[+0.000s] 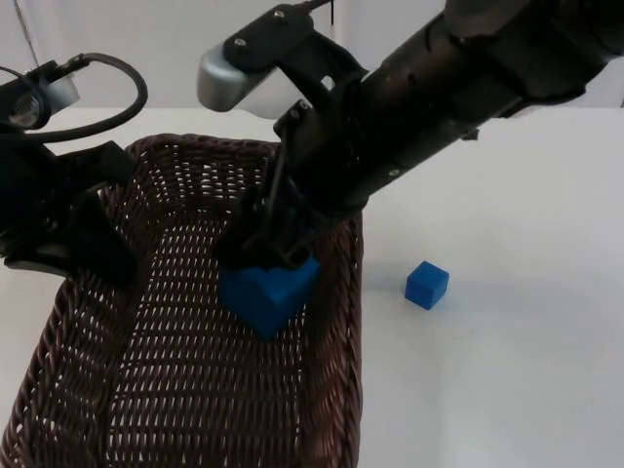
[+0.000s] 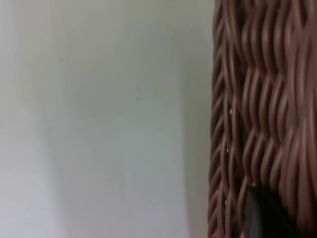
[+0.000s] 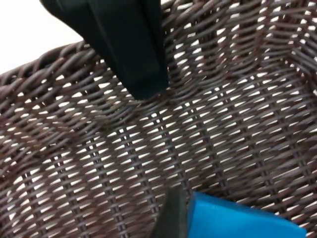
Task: Pick up the basket with the left hand and place the largest block into the basket with the right hand.
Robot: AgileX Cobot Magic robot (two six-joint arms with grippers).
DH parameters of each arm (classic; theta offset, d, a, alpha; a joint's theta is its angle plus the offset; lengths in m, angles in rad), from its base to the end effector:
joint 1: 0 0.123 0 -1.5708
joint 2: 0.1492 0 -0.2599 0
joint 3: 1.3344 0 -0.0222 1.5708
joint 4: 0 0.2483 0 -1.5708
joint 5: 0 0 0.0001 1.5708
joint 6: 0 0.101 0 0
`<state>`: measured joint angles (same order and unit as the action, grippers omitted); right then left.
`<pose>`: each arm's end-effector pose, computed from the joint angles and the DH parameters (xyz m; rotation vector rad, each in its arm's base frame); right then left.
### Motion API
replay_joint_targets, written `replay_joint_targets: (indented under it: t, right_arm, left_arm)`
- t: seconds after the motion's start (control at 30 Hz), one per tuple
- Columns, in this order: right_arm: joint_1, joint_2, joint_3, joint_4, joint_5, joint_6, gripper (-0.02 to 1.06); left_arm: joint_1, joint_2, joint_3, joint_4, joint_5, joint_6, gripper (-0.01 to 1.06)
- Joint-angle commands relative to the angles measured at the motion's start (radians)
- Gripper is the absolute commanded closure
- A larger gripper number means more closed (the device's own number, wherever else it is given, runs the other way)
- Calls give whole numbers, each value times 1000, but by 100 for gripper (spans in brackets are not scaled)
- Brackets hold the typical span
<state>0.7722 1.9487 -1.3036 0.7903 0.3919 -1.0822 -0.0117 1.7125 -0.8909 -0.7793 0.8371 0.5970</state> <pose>0.2802 0.3113 0.1625 -1.3863 2.0068 0.5322 0.2874 -0.0561 0.1371 0.1029 2.8659 -0.8075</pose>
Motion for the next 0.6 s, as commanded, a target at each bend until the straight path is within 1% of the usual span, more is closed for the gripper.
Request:
replay_joint_targets:
  t: [0.0, 0.07, 0.1, 0.13, 0.17, 0.2, 0.3, 0.33, 0.37, 0.47, 0.5, 0.57]
  right_arm:
    - [5, -47, -4, -5, 3, -6, 34]
    - [3, -66, -4, -14, 6, -6, 34]
    - [3, -88, -4, -27, 11, 5, 34]
    - [-1, -121, -4, -67, 21, 37, 34]
    - [-1, -121, -4, -67, 21, 37, 34]
    - [-8, -146, -4, -98, 38, 70, 34]
    - [-38, -212, -4, -142, 113, 152, 34]
    - [-38, -212, -4, -142, 113, 152, 34]
    - [-55, -232, -4, -149, 139, 171, 34]
    - [-116, -294, 2, -160, 249, 226, 34]
    - [-116, -294, 2, -160, 249, 226, 34]
    - [-148, -332, 25, -160, 286, 225, 34]
  left_arm:
    - [2, -7, -1, -24, 21, 1, 101]
    - [2, -7, -1, -24, 21, 1, 101]
    - [2, -7, -1, -24, 21, 1, 101]
    - [2, -7, -1, -22, 21, 1, 101]
    - [2, -7, -1, -22, 21, 1, 101]
    - [2, -7, -1, -22, 21, 1, 101]
    - [2, -7, -1, -22, 21, 1, 101]
    - [2, -7, -1, -22, 21, 1, 101]
    - [2, -7, -1, -22, 21, 1, 101]
    - [2, -7, -1, -20, 21, 1, 101]
    - [2, -7, -1, -20, 21, 1, 101]
    - [2, -7, -1, -20, 21, 1, 101]
